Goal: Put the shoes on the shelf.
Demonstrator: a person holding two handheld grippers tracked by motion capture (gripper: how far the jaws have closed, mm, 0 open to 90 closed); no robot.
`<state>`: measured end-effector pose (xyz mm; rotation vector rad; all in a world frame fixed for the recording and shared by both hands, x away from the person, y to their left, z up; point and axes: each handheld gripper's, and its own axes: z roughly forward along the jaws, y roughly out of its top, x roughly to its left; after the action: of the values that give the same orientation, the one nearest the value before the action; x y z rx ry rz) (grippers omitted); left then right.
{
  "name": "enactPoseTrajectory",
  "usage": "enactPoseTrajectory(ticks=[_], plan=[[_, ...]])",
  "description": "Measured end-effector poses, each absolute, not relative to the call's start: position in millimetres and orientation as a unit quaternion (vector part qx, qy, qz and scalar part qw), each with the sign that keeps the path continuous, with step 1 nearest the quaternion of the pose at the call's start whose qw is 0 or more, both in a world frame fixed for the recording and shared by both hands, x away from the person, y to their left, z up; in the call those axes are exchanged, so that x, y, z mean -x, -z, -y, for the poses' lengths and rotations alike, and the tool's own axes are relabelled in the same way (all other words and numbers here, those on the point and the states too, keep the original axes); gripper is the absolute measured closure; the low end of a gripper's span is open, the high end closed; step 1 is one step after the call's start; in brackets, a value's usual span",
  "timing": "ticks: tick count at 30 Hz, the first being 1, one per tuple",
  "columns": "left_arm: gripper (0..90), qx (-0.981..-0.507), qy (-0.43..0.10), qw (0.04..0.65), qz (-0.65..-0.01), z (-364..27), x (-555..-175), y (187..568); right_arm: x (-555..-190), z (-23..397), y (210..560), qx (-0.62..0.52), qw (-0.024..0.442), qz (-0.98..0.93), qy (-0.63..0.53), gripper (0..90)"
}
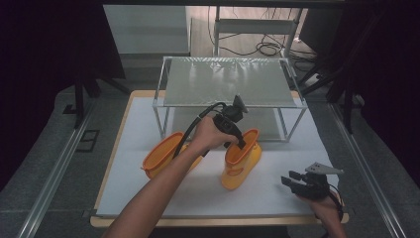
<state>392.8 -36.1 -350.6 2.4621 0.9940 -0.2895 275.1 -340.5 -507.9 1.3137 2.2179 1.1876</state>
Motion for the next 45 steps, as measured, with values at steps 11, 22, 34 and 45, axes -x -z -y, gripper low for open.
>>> enactPoseTrajectory(ticks=[11, 22, 34, 45], plan=[[86.3, -0.894, 0.089, 0.243, -0.365, 35, -391, 345, -275, 343, 507, -0.46, 0.153, -0.769, -0.416, 53.8], [86.3, -0.89, 0.064, 0.271, -0.36, 1, -367, 300, -273, 344, 503, -0.461, 0.155, -0.766, -0.421, 53.9], [86.4, -0.895, 0.047, 0.264, -0.357, -40, -344, 291, -273, 341, 504, -0.458, 0.153, -0.768, -0.42, 53.9], [86.5, -0.896, 0.044, 0.255, -0.36, -67, -331, 308, -274, 340, 506, -0.46, 0.152, -0.769, -0.417, 54.0]])
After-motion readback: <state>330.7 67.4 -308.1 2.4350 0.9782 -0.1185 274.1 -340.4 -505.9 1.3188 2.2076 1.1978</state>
